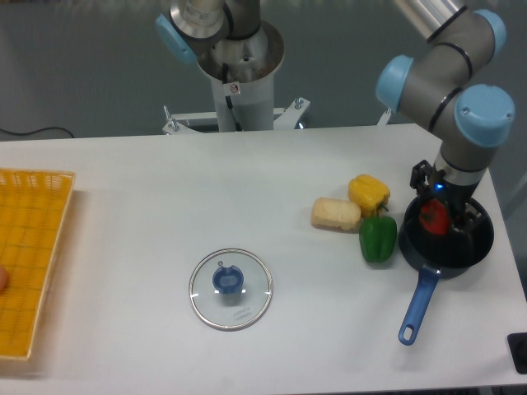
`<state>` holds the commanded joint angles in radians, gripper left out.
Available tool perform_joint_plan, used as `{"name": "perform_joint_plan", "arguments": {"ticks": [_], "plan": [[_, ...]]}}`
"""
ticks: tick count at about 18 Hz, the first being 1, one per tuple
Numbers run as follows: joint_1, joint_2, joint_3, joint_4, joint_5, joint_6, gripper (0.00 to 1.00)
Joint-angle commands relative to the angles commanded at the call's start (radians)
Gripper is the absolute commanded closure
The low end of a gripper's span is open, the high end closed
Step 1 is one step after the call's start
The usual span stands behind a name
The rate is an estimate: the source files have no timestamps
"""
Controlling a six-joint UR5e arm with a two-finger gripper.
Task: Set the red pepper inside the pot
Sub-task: 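Lower the red pepper into the saucepan and open the gripper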
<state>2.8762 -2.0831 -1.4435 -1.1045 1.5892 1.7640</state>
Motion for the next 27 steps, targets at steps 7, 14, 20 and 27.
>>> {"name": "perform_joint_plan", "arguments": {"ticks": [7, 14, 20, 27], "plan": [[0.002, -0.032, 0.002, 0.029, 0.005, -0.003, 0.63], [0.000, -0.058, 0.008, 0.038, 0.006, -0.003, 0.63], [0.000, -0.081, 0.009, 0.066, 0.006, -0.003, 0.63], [-0.001, -0.094, 0.005, 0.083, 0.008, -0.003, 0.63]]}}
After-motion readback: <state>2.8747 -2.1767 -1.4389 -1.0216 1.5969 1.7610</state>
